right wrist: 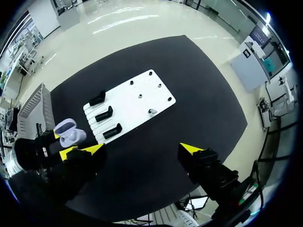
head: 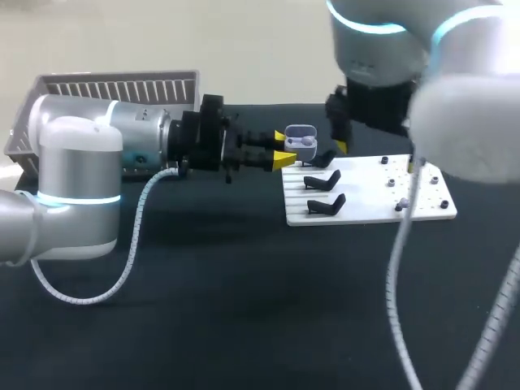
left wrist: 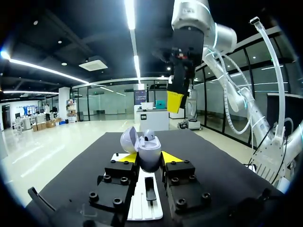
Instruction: Pick up each earbud case from the left stands, insert the matching earbuds, close the lid, and place the case in the box.
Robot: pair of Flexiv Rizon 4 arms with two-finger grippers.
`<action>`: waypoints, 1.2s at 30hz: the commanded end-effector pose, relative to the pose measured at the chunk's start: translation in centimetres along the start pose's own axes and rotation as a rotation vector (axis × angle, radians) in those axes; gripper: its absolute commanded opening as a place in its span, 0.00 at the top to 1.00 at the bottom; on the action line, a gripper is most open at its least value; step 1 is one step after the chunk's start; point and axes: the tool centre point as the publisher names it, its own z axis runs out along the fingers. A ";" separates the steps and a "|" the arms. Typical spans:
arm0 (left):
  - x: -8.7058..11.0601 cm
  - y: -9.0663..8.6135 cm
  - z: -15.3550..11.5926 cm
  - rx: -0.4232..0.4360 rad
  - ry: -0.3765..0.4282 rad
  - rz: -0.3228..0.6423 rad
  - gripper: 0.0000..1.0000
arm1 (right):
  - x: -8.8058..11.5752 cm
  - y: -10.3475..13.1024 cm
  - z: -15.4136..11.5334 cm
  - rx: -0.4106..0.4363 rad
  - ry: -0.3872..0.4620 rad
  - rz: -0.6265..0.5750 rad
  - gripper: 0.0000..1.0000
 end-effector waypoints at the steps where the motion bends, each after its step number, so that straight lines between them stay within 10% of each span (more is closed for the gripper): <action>1: 0.1 -0.1 0.0 -0.005 -0.002 0.002 1.00 | -0.5 -2.3 1.3 -0.365 -0.006 -0.021 0.00; 25: 0.1 -0.1 0.0 -0.005 -0.002 0.002 1.00 | -2.0 -2.6 3.7 -0.386 0.029 -0.036 0.00; 36: 0.1 -0.1 0.0 -0.005 -0.002 0.002 1.00 | -2.2 -4.5 9.1 -0.313 0.111 -0.241 0.00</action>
